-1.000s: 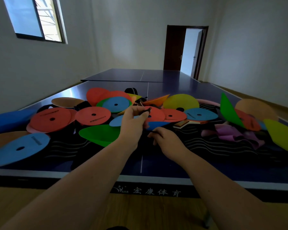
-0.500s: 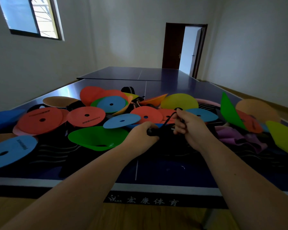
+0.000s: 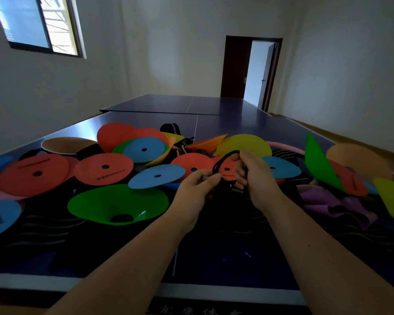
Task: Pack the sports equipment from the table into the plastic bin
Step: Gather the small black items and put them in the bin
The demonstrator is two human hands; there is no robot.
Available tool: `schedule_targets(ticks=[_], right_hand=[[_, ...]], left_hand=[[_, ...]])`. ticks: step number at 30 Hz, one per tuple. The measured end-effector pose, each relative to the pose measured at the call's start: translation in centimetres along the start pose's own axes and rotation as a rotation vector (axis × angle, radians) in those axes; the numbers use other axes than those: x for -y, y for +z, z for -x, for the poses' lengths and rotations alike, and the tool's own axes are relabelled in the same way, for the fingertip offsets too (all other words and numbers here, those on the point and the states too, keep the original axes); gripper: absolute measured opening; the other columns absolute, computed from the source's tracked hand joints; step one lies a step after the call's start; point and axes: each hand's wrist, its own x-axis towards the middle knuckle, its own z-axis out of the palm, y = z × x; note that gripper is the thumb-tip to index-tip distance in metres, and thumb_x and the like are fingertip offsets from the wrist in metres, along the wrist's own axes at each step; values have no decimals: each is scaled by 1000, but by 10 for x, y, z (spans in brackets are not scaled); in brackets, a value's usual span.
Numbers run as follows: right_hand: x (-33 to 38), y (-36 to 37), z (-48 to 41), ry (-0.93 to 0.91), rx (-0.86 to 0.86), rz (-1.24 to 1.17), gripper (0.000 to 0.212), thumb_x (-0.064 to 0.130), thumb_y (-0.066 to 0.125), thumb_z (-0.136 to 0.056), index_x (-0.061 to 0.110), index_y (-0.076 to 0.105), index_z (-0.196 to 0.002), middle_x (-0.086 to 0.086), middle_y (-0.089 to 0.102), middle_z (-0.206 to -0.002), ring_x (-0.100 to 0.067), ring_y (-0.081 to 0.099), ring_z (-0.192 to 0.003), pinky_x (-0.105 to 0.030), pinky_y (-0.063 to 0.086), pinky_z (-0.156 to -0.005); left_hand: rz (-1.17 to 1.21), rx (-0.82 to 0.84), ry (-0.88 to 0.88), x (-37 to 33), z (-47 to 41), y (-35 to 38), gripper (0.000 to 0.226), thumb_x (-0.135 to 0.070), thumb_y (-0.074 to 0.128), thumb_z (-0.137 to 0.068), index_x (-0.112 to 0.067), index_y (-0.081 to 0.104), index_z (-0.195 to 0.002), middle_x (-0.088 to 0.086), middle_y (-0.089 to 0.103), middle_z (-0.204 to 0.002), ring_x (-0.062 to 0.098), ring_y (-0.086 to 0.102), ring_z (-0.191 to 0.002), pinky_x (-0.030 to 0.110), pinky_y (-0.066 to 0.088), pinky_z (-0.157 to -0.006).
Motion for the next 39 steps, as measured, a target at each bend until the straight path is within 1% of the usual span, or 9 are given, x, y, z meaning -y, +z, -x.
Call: schedule_targets(ticks=[4,9,11,18,21,26,29,34,39], right_hand=[[-15,9,-1,-95,-34,238,29,29,40,-105,17,59,-86,3,46,-59,-10,41,-43,-26,31,-47],[-39,13,10,-193,71,548,20,32,43,-96,26,61,-97,-2,68,-93,-24,64,-90,-51,52,-86],[-42,10,14,-216,132,635,21,40,42,-95,28,58,-103,0,68,-94,-22,65,-88,-57,52,-83],[-35,18,31,-366,252,1045,17,41,37,-105,27,47,-105,3,59,-77,-14,56,-68,-36,42,-59],[-29,20,37,-466,335,1129,21,40,38,-104,25,51,-103,4,59,-84,-11,56,-73,-36,46,-69],[-14,9,44,-534,389,982,23,41,42,-102,23,56,-98,8,60,-85,-10,56,-77,-36,47,-71],[-2,4,44,-494,320,684,23,41,46,-97,25,60,-91,14,57,-72,-5,52,-64,-24,42,-60],[9,-4,35,-334,175,214,34,39,60,-94,23,56,-64,11,37,-49,-5,30,-43,-16,27,-43],[8,-8,29,-236,281,186,33,42,61,-83,26,50,-56,11,36,-51,-4,29,-45,-16,28,-44]], left_hand=[[362,-39,0,2,-12,6,16,-12,67,-89,-12,58,-103,3,69,-85,12,64,-69,25,54,-66],[431,8,111,2,-14,1,23,-5,70,-75,-2,60,-96,14,70,-92,20,69,-78,26,59,-73],[415,32,176,2,-9,2,21,-2,70,-72,-3,59,-90,10,70,-83,23,69,-76,30,59,-75],[233,-215,410,-11,-6,-12,26,-12,77,-67,-9,65,-90,2,71,-87,16,69,-85,23,57,-76],[52,-247,499,-13,-4,-14,20,-5,75,-77,-18,68,-91,-7,73,-88,13,68,-86,25,56,-79],[-92,-311,566,-16,-4,-16,26,-16,78,-73,-35,71,-89,-8,63,-118,7,62,-113,26,52,-95],[-115,-199,469,-12,-4,-12,24,5,72,-80,-16,67,-90,-5,73,-92,8,70,-88,23,55,-81],[-35,60,201,-8,2,-4,16,4,72,-78,-8,64,-85,2,71,-75,16,69,-70,24,57,-68],[49,259,-122,-7,7,2,20,-6,73,-67,-6,57,-78,11,64,-71,20,67,-57,21,56,-54]])
